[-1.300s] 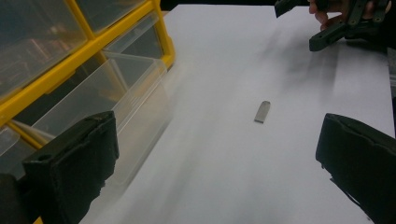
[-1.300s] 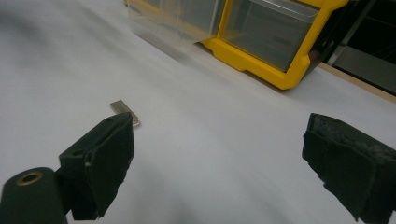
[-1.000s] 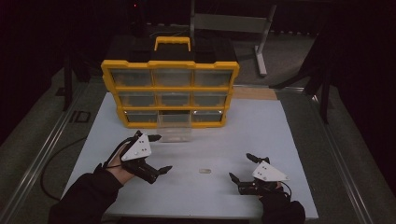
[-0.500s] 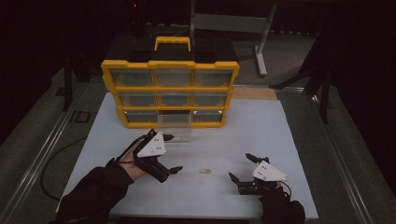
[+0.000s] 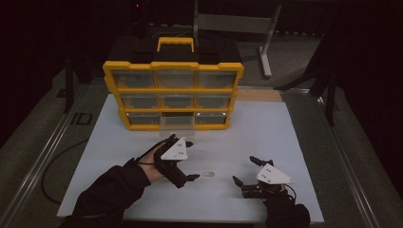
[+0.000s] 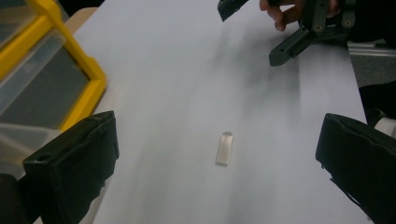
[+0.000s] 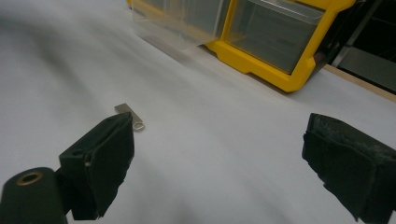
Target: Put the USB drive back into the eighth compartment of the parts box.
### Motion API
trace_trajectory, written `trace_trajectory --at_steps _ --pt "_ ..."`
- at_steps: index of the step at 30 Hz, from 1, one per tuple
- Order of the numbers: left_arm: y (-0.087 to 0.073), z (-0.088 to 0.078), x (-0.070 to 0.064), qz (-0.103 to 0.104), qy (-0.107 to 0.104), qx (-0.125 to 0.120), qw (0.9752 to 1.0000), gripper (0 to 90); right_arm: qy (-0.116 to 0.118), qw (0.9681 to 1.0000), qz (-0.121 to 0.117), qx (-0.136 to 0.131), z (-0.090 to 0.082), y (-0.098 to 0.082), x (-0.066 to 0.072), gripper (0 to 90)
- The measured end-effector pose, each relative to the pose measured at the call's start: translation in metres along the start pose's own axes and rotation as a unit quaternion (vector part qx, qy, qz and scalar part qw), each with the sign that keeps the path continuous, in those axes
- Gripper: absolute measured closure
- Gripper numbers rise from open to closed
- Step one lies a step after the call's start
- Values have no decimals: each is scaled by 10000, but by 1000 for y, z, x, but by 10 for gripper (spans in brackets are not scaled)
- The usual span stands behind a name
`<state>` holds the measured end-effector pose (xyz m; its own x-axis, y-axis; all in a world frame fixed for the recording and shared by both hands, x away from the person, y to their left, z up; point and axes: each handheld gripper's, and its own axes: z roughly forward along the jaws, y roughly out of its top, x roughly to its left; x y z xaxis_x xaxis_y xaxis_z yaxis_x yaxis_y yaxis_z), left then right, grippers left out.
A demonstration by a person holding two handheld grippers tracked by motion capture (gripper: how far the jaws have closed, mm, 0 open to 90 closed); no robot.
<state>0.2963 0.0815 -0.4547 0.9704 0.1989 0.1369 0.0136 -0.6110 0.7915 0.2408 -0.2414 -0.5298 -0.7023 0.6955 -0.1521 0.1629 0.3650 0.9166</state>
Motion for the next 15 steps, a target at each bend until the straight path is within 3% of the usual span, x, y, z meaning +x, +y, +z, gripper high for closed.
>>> trace_trajectory --at_steps 15 --pt "-5 41 -1 -145 -450 260 9985 4 39 10000 -20 -19 1 0 0 95"
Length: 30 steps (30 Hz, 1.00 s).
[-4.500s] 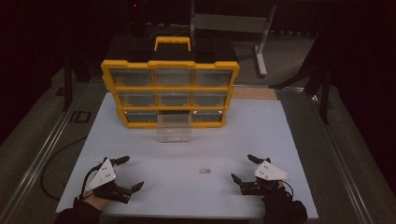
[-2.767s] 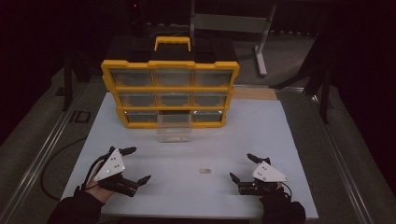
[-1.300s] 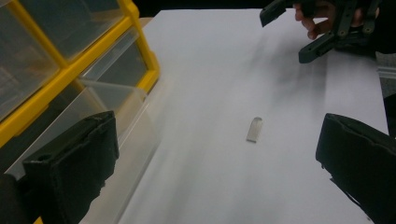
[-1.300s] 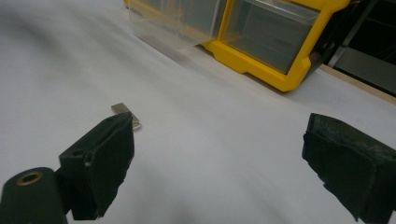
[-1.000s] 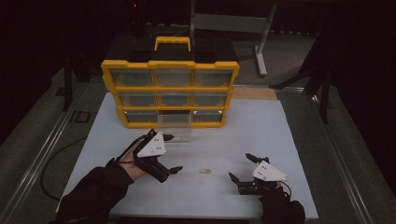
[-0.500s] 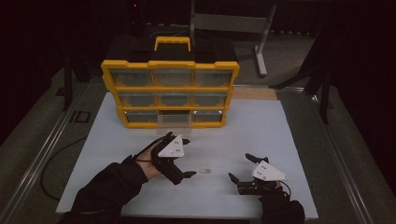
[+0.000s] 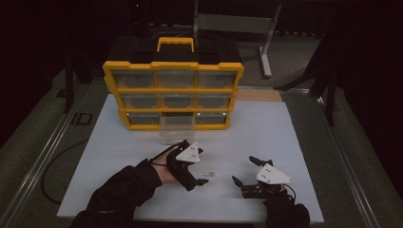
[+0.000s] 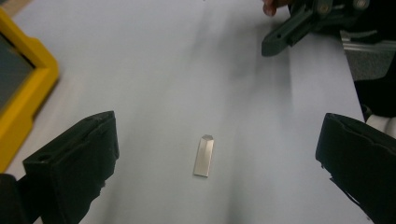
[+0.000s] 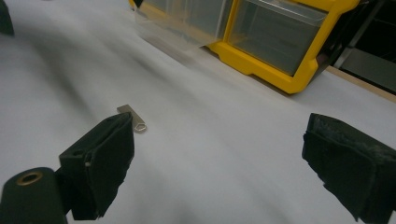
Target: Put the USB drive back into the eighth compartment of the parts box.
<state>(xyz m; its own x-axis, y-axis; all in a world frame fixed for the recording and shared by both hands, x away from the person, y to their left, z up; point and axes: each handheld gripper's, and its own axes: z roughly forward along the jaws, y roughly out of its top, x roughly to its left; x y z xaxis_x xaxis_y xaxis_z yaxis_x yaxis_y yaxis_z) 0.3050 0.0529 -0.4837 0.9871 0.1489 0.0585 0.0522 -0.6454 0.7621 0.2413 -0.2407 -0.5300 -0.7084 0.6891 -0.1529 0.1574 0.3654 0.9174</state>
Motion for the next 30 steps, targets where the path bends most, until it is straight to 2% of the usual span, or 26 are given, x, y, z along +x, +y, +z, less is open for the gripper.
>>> trace_trajectory --at_steps 3,5,12,19,23,28,30 --pt "-1 8 1 -52 -71 71 9999 4 7 10000 9 -14 0 0 0 95" --pt "-2 12 2 8 -51 144 9999 4 25 10000 -7 -4 0 0 0 95" --pt "-6 24 5 -89 -146 220 9996 4 37 10000 -33 15 0 0 0 95" --pt "-9 35 6 -64 -197 452 9988 7 41 10000 -34 -6 0 0 0 95" --pt "-11 39 8 -74 -143 536 9984 46 55 10000 -36 18 0 0 -1 95" --pt "-13 41 9 -81 -122 605 9981 159 62 10000 -41 14 0 0 -1 95" --pt "-14 42 9 -84 -112 617 9980 176 63 10000 -28 -1 0 1 -1 95"
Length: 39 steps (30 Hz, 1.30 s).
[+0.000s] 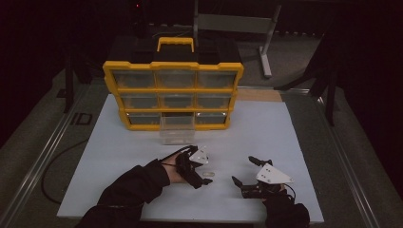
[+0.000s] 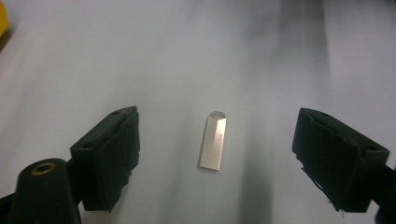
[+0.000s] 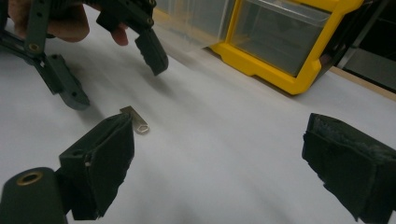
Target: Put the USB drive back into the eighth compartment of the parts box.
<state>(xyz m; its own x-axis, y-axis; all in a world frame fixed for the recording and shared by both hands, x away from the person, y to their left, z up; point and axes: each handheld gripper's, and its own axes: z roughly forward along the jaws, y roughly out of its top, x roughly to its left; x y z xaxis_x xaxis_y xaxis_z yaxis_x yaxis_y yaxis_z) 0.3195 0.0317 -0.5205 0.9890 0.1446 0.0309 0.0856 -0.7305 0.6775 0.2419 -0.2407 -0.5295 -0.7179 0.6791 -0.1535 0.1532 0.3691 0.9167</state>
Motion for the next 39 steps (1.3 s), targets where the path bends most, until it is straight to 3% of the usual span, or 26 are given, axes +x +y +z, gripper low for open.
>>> trace_trajectory --at_steps 4,8,22,34,39 --pt "-1 2 0 34 -17 62 10000 247 1 10000 -5 2 0 0 0 95" --pt "-3 6 0 61 -60 183 9998 388 15 10000 -13 8 0 0 0 95" --pt "-5 14 1 74 -188 357 9992 670 25 10000 -23 -19 0 1 1 95" --pt "-2 16 6 -69 -271 465 9985 741 22 10000 -20 3 1 0 1 95" --pt "0 16 3 63 -224 531 9983 789 27 10000 -16 -2 1 1 1 95"
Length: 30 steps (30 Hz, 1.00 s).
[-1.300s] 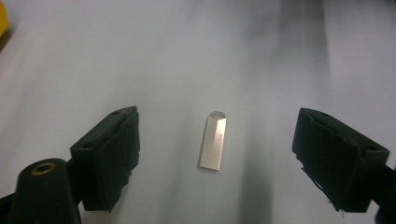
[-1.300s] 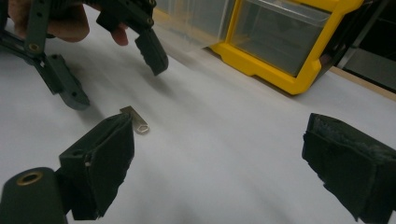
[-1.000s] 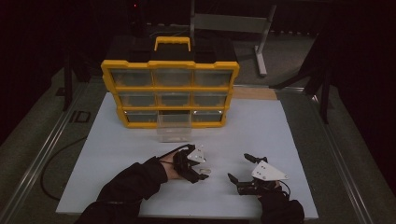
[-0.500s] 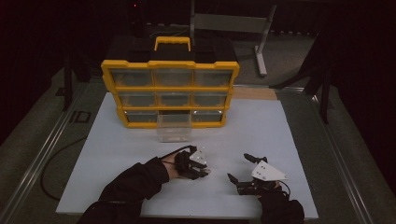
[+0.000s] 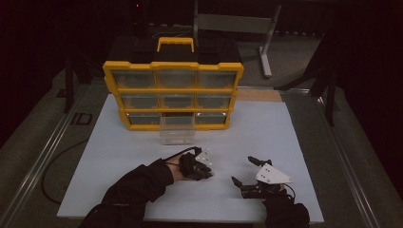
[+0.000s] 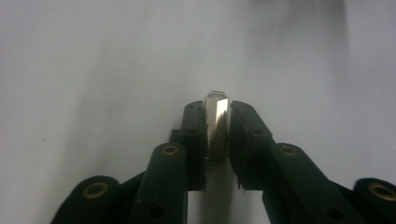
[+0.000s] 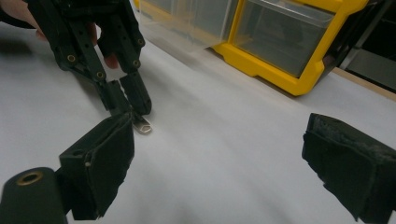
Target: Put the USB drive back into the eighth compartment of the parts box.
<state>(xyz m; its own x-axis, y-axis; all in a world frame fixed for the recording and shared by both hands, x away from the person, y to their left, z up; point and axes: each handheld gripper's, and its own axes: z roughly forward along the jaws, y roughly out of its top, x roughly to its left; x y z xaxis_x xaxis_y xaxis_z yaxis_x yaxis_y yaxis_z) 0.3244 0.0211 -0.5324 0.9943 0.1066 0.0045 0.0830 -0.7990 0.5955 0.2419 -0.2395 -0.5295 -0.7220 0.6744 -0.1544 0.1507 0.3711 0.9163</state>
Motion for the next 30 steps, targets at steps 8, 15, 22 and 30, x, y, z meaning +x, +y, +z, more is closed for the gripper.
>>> trace_trajectory --at_steps 8,15,22,30 --pt "0 0 0 -33 28 2 10000 798 7 10000 3 23 0 0 0 95" --pt "1 -6 1 -116 127 42 9998 798 2 10000 12 5 0 -1 -1 95" --pt "1 -15 3 -173 151 -4 9997 799 -4 10000 4 -24 0 0 -1 95" --pt "5 -25 -1 -143 218 -76 9996 798 -9 10000 10 -27 1 -1 -2 95"
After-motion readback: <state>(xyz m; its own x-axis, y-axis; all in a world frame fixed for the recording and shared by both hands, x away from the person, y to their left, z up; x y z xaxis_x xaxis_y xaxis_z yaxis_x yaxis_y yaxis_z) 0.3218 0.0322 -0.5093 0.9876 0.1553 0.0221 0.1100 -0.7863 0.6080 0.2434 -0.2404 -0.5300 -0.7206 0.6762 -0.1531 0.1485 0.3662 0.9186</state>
